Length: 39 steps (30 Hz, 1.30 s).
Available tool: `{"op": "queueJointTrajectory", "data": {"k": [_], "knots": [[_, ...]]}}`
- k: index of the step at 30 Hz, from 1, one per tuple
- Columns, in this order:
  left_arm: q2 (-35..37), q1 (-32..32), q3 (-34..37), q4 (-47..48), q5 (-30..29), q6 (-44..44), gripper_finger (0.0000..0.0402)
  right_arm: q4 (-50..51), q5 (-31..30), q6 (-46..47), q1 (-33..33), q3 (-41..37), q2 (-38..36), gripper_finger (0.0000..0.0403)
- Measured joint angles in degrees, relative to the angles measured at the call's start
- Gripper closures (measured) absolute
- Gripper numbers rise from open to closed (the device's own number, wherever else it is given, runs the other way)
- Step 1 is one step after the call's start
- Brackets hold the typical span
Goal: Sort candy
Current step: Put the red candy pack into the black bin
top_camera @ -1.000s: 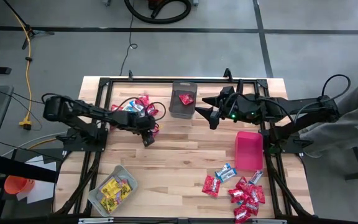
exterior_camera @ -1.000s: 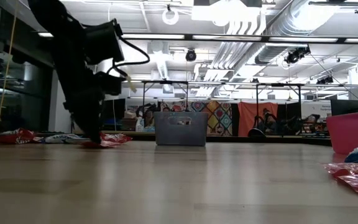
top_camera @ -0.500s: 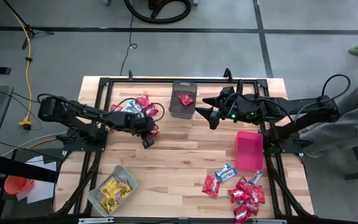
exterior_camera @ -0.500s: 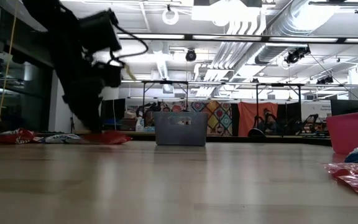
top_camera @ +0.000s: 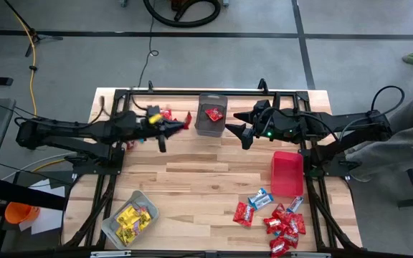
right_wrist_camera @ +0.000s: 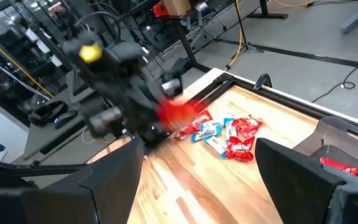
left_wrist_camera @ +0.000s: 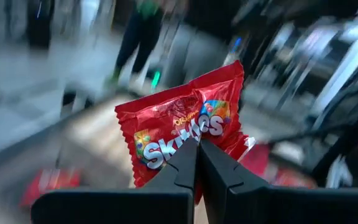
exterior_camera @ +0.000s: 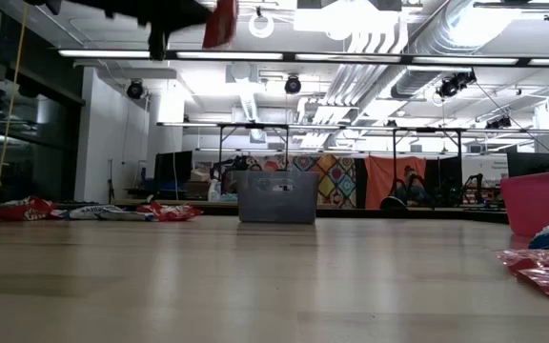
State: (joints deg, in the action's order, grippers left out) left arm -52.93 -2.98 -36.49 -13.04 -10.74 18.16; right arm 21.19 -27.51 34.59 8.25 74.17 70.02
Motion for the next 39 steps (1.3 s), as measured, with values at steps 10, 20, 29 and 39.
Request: {"op": "queueJointTrajectory", "data": {"k": [10, 20, 29, 39], "knots": [[-1.4, 0.1, 0.0, -5.1, 2.2, -4.9, 0.0401, 0.0, 0.0, -0.6, 0.0, 0.0, 0.0, 0.0096], [-7.6, -1.9, -0.7, -7.2, -4.9, -4.4, 0.0401, 0.0, 0.0, -0.6, 0.0, 0.0, 0.0, 0.0096], [-26.5, -12.5, -18.2, 7.9, 0.2, -4.2, 0.0401, 0.0, 0.7, 0.4, -0.6, 0.0, 0.0, 0.0096], [-44.6, -19.9, -30.8, 19.1, 2.5, 4.7, 0.0401, 0.0, 2.1, -0.6, -0.8, 0.0, 0.0, 0.0096]]}}
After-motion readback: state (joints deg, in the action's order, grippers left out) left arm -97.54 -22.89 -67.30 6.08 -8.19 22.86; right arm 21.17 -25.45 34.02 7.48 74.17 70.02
